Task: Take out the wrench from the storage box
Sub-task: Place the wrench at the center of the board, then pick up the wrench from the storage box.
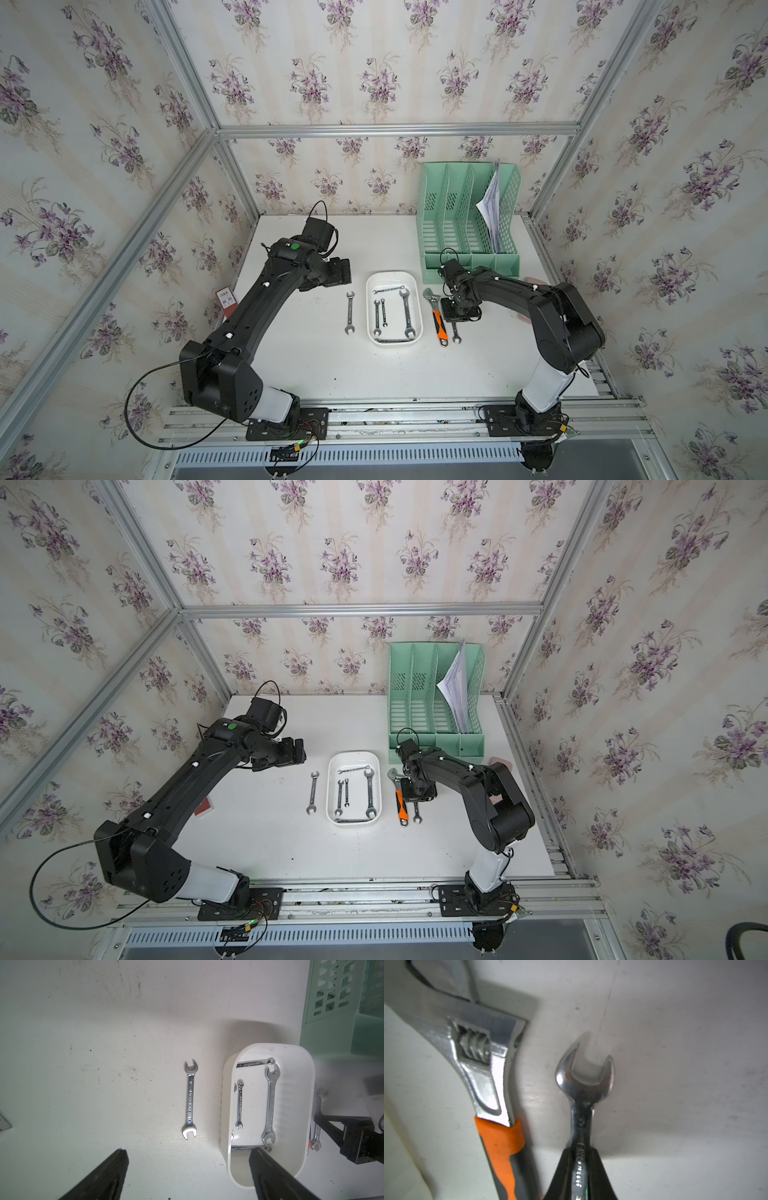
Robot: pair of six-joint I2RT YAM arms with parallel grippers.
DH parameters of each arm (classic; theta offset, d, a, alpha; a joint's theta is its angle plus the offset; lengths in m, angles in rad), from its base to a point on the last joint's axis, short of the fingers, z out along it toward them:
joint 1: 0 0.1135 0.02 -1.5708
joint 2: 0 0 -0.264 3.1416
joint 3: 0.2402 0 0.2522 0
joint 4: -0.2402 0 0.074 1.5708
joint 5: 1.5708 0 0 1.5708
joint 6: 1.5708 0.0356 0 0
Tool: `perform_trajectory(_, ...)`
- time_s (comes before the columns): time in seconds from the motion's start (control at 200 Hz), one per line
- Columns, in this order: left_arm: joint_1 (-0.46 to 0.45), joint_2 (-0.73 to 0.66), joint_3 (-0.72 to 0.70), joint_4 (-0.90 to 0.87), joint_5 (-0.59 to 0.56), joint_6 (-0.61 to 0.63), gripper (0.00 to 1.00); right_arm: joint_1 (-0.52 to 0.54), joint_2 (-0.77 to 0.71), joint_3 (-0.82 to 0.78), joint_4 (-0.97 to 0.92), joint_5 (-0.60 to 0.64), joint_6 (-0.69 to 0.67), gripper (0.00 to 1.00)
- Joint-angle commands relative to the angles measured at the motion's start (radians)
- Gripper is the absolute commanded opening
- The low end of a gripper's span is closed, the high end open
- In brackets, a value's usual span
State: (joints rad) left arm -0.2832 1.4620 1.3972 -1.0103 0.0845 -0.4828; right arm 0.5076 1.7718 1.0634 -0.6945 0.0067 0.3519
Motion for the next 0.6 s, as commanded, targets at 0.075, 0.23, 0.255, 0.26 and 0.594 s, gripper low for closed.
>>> perform_trajectory(0.075, -0.012, -0.024, 0.017, 0.01, -0.005, -0.014, 0.95, -0.001, -0.028, 0.035, -0.053, 0.013, 0.016, 0.39)
perform_trajectory(0.23, -0.022, -0.039, 0.053, -0.005, -0.008, -0.017, 0.95, -0.001, -0.069, 0.081, -0.116, 0.044, 0.02, 0.5)
perform_trajectory(0.255, -0.027, -0.04, 0.057, -0.005, -0.006, -0.017, 0.95, -0.001, -0.077, 0.088, -0.125, 0.049, 0.021, 0.5)
perform_trajectory(0.26, -0.027, -0.04, 0.057, -0.005, -0.006, -0.017, 0.96, -0.001, -0.079, 0.09, -0.127, 0.05, 0.021, 0.5)
perform_trajectory(0.594, -0.235, 0.076, 0.159, -0.022, -0.041, -0.027, 0.89, -0.001, -0.264, 0.185, -0.163, 0.083, 0.033, 0.52)
